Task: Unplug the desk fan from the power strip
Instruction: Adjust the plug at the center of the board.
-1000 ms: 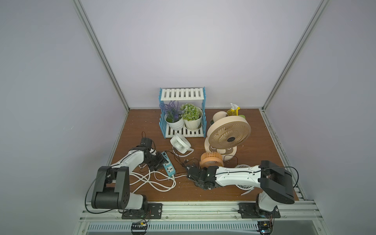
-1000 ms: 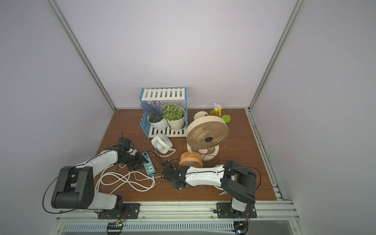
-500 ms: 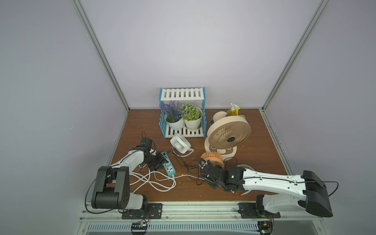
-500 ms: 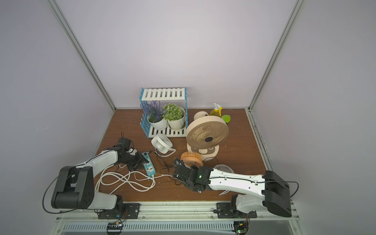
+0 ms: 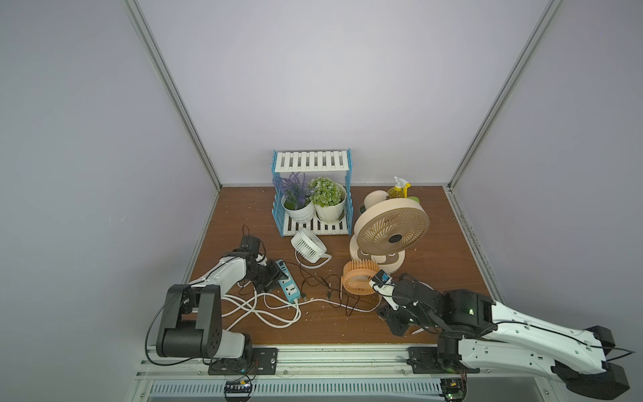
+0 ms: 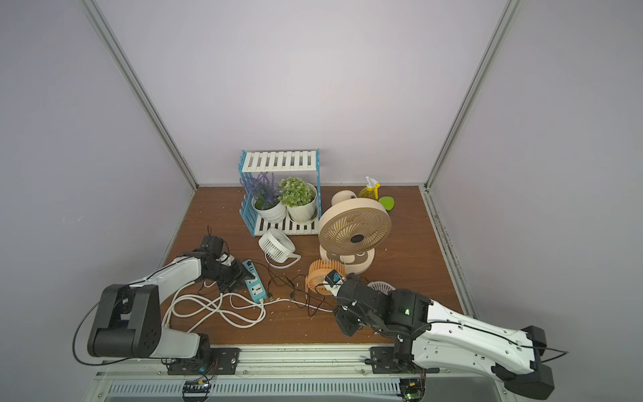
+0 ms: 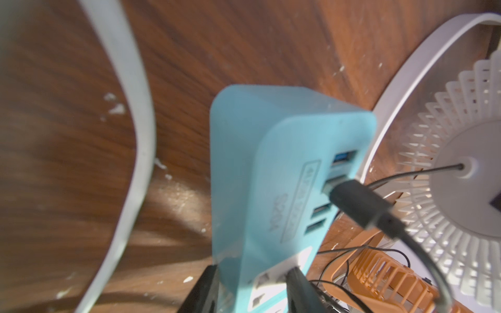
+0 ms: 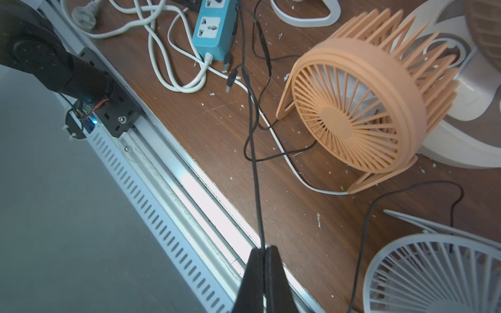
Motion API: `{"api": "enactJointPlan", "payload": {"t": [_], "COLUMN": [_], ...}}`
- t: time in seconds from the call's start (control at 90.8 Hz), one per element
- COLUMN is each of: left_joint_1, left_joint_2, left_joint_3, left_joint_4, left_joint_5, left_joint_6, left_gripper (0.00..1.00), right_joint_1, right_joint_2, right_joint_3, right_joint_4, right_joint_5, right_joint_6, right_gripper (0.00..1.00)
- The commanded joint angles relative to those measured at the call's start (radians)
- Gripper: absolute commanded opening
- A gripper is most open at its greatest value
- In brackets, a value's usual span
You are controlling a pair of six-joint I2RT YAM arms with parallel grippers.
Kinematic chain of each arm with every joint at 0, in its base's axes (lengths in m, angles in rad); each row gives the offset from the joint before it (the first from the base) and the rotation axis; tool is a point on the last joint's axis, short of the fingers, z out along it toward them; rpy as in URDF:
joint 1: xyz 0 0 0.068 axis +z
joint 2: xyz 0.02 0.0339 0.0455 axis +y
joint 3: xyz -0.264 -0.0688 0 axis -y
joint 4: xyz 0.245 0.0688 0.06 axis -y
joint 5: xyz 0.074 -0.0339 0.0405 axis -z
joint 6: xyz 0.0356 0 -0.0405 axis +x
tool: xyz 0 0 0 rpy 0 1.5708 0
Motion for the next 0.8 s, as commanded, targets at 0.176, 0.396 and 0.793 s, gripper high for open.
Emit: {"api": "enactJointPlan", "payload": {"t": [0.176,0.396,0.793], "left_joint_1": [0.033,0.033,0.033], "left_joint_2": [0.060,0.060,0.060], "left_joint_3": [-0.066,-0.065,-0.065], "left_joint_4": [-0.014,-0.014,-0.014], "left_joint_5": [-0.289,-0.289,-0.288], "left_joint_6": [-0.008,-0.008,-0.007], "left_gripper": [0.43,0.43,0.43], "right_joint_1": [-0.005,-0.064,-0.222], "right_joint_2": [-0.107,-0.021,-0.030], "right_joint_3": [0.237,0.146,-0.103], "right_joint_4": [-0.150,-0.415,-0.117], "right_joint_5": [0.472,0.454,0.189], "right_joint_6": [0.079,0.385,0.331], "right_gripper": [0.00,0.00,0.26]}}
